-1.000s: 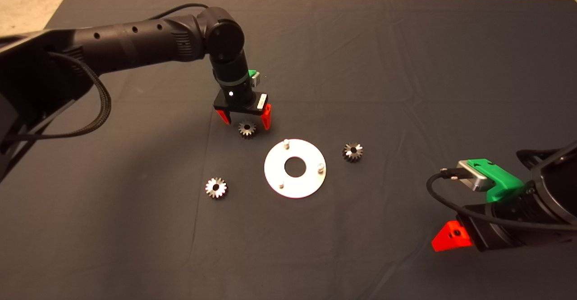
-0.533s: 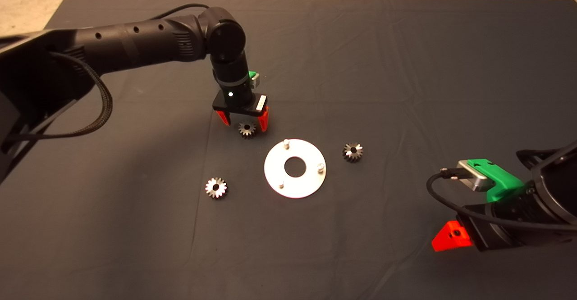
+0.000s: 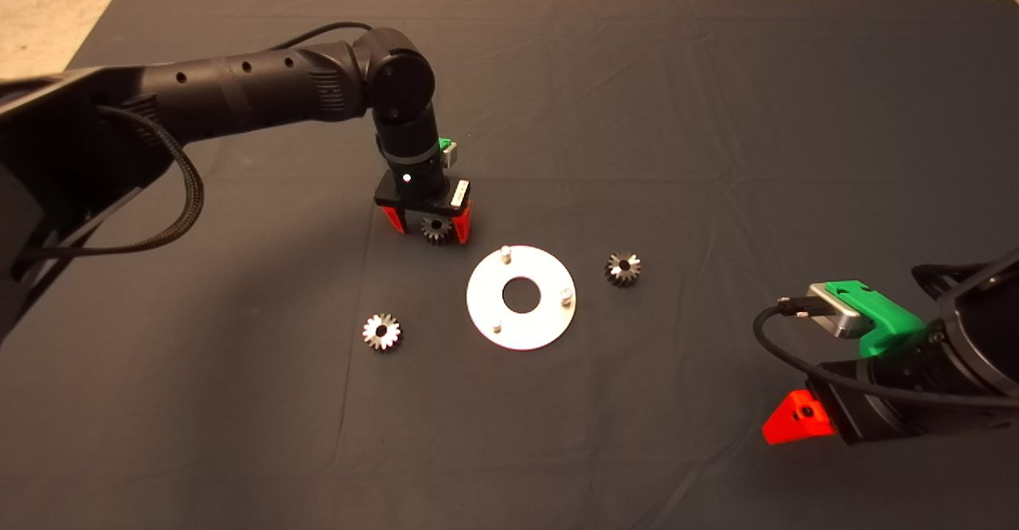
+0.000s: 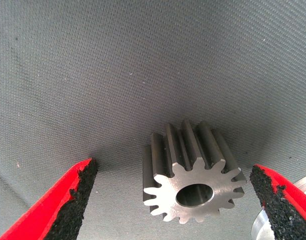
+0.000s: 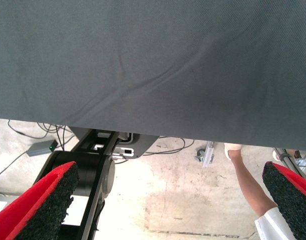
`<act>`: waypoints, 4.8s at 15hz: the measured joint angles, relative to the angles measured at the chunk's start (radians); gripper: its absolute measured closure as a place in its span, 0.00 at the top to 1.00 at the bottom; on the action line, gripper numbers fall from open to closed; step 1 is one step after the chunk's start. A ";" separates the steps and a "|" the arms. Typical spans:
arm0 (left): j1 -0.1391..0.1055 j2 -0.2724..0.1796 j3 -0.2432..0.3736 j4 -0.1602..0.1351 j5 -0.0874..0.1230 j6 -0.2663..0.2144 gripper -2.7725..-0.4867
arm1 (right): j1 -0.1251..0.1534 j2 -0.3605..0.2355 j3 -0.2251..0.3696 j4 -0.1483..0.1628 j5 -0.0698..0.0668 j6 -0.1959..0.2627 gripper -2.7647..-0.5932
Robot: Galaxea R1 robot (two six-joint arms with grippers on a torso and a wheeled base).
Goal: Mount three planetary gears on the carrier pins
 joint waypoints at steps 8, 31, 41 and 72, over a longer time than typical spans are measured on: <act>0.000 0.029 -0.001 0.000 0.038 0.006 0.76 | 0.000 0.000 0.000 0.000 0.000 0.000 0.99; 0.000 0.086 -0.066 0.077 0.085 0.002 0.69 | 0.000 0.000 0.000 0.000 0.000 0.000 0.99; 0.000 0.056 -0.061 0.070 0.077 -0.006 0.52 | 0.000 0.000 0.000 0.000 0.000 0.000 0.99; 0.000 0.027 -0.024 0.070 0.077 -0.087 0.19 | 0.000 0.003 0.000 0.000 0.000 0.000 0.99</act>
